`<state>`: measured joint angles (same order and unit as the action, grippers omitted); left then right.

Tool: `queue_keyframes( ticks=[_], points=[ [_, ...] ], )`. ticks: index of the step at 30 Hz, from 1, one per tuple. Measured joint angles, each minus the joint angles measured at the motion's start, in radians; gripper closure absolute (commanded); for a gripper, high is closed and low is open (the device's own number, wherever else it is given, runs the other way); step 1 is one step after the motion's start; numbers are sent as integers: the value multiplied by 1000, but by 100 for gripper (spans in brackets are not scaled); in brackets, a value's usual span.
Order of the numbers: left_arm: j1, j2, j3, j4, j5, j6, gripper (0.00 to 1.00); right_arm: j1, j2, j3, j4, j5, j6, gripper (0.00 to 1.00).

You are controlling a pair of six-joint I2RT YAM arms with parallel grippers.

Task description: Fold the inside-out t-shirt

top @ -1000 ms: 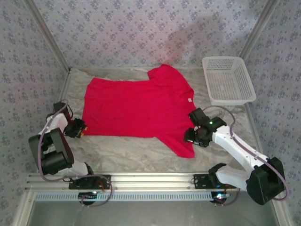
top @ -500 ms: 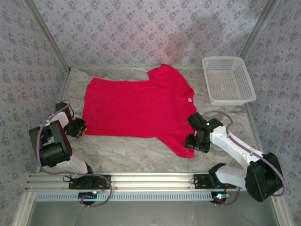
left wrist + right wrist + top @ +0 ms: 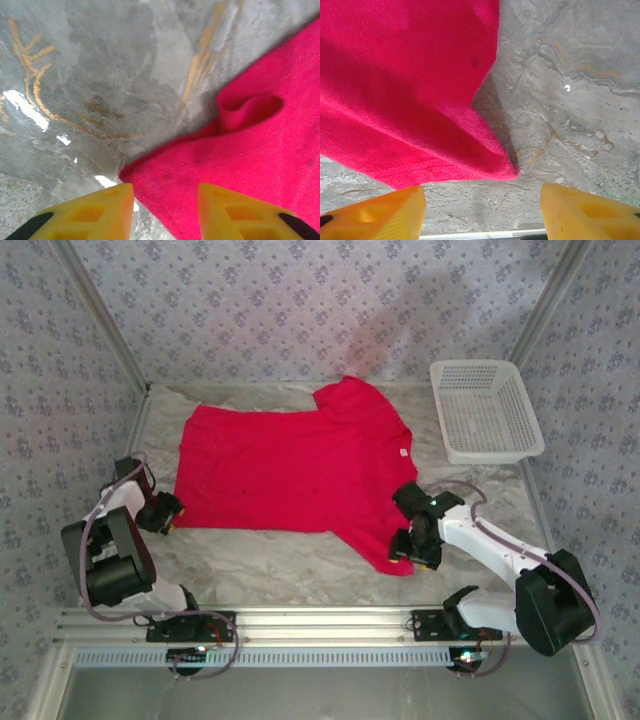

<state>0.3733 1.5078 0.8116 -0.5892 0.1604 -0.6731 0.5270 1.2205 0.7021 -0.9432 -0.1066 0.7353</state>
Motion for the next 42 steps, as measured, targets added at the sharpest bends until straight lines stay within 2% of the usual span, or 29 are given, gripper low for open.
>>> queue_keyframes(
  ticks=[4,5,8,12,15,17,19,24,28,33,37,42],
  points=[
    [2,43,-5,24,14,-8,96,0,8,-6,13,-8,1,36],
    [2,45,-2,28,21,-11,100,0,19,-10,24,-11,1,36],
    [2,53,9,42,31,-16,100,0,69,-18,58,-19,2,40],
    [2,52,13,39,30,-16,100,1,133,-19,106,-29,4,51],
    [2,42,13,25,26,-16,100,2,162,-26,143,-37,8,69],
    [2,24,16,6,24,-16,100,2,174,-26,137,-31,7,89],
    [2,3,29,-15,23,-16,100,-2,172,-26,123,-27,9,100],
    [2,-75,99,-82,24,-17,100,1,109,42,69,-40,5,100],
    [2,-169,196,-143,27,-24,100,-33,26,222,16,-33,-26,100],
    [0,-256,384,-196,46,-36,100,-121,-1,407,39,-55,-66,100],
    [0,-262,555,-234,81,-40,100,-170,4,547,47,-93,-85,100],
    [0,-262,815,-307,140,-43,100,-193,7,848,27,-120,-153,100]
  ],
)
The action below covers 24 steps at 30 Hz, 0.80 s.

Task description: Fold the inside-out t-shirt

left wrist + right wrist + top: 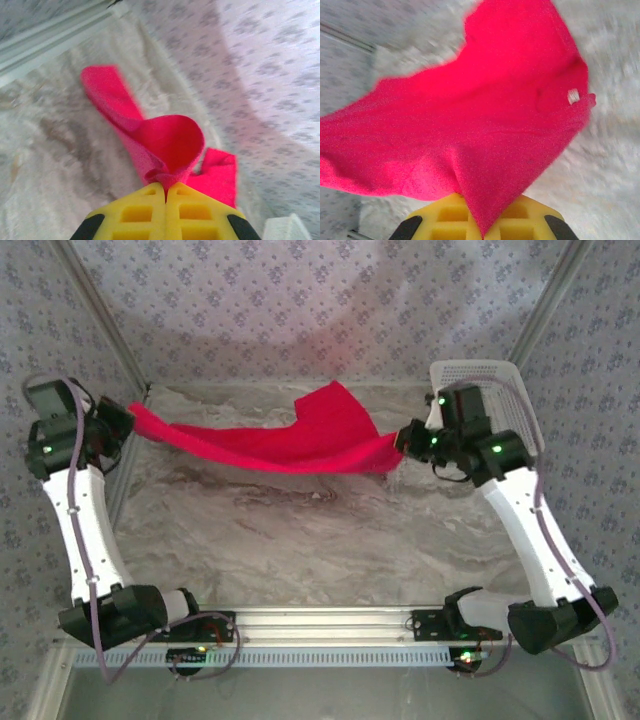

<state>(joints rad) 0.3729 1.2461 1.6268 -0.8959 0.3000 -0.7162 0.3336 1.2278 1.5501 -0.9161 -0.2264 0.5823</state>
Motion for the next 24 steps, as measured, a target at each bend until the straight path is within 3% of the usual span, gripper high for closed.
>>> queue_keyframes(
  ticks=[8,15,20,24],
  points=[
    [0,-16,443,-51,29,0,100,-24,-121,314,-22,-13,-105,100],
    [0,6,753,-87,16,0,100,-28,-172,595,-46,97,-201,100],
    [0,37,848,-91,-1,1,100,-28,-132,732,-53,204,-270,100],
    [0,58,743,-62,16,1,100,-29,-66,721,-42,254,-303,100]
  ],
)
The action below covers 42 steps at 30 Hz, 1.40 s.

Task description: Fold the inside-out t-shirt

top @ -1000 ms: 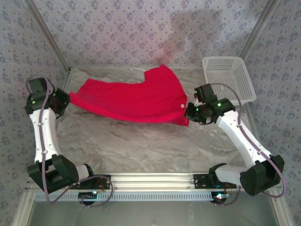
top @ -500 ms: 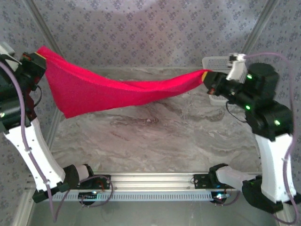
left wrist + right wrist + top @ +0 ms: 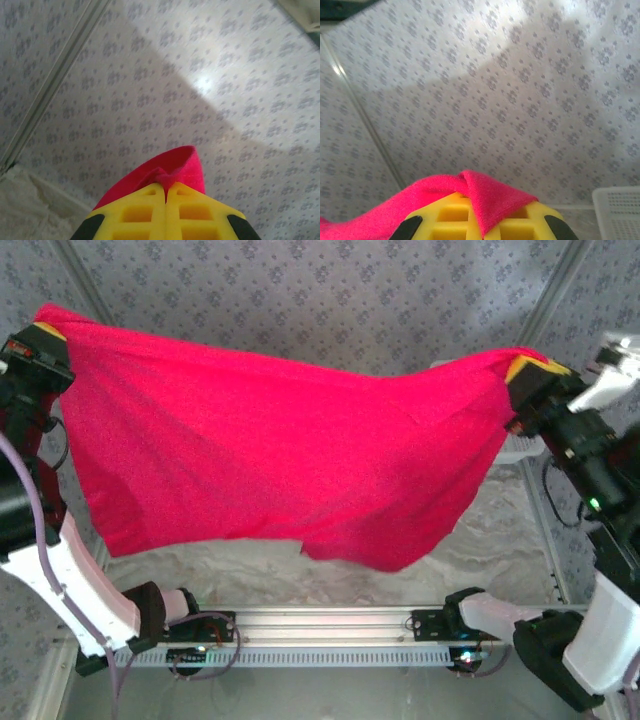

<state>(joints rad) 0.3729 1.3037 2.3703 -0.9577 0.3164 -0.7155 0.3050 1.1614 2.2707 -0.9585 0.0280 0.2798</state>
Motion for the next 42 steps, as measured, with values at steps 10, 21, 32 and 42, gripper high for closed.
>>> queue_keyframes(
  ticks=[10,21,32,42],
  points=[
    [-112,212,-647,244,-29,21,100,-54,287,-341,201,-12,19,100],
    [-203,880,-602,355,-95,59,100,-95,902,-426,373,-8,142,97],
    [-225,1033,-235,173,-208,104,55,-100,1283,82,134,-61,193,35],
    [-304,414,-949,364,-49,47,55,-80,942,-377,294,-142,286,56]
  ],
)
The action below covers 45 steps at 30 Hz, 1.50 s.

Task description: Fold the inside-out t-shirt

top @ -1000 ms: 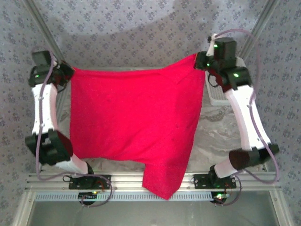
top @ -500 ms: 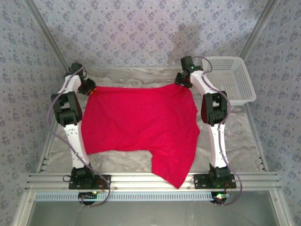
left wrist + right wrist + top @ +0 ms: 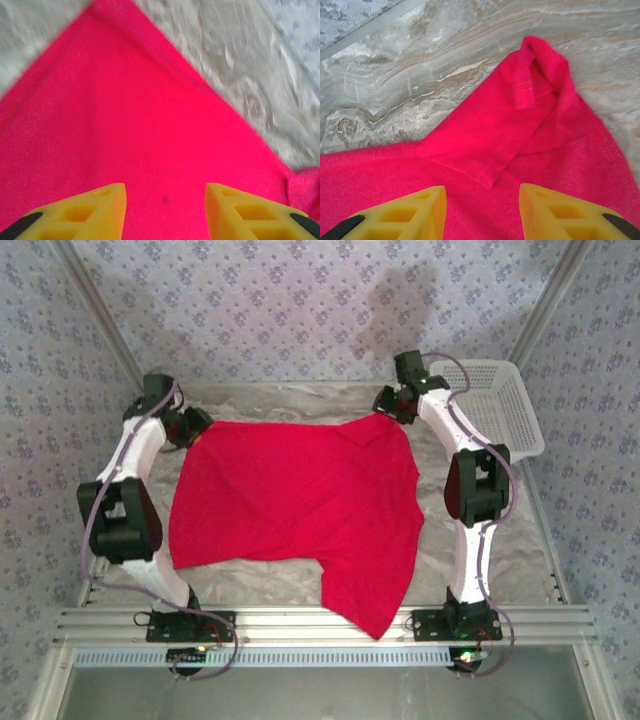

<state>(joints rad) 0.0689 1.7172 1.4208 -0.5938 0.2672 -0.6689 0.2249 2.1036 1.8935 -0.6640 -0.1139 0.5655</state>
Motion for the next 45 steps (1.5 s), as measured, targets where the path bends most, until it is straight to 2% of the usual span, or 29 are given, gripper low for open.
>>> queue_keyframes(
  ticks=[3,7,19,20,24,30,37,41,42,45],
  points=[
    [-5,-71,-169,54,39,-25,55,20,24,-34,23,-24,4,54],
    [-5,-110,-283,68,43,-32,56,45,87,-35,39,-34,4,54],
    [-5,-111,-303,113,44,-32,57,75,222,-6,40,-28,8,55],
    [-5,-109,-306,116,44,-32,57,75,222,-6,40,-28,8,57],
    [-5,-105,-314,116,44,-32,58,75,223,3,41,-17,18,83],
    [-5,-105,-314,116,43,-32,58,80,231,43,35,-6,38,100],
    [-5,-105,-314,116,40,-31,59,88,233,121,23,6,33,100],
    [-5,-101,-318,121,40,-31,59,80,265,231,115,10,33,100],
    [-5,-98,-320,125,40,-32,59,76,288,272,154,-2,31,95],
    [-7,-80,-335,143,41,-33,59,63,427,486,277,-79,29,57]
  ],
)
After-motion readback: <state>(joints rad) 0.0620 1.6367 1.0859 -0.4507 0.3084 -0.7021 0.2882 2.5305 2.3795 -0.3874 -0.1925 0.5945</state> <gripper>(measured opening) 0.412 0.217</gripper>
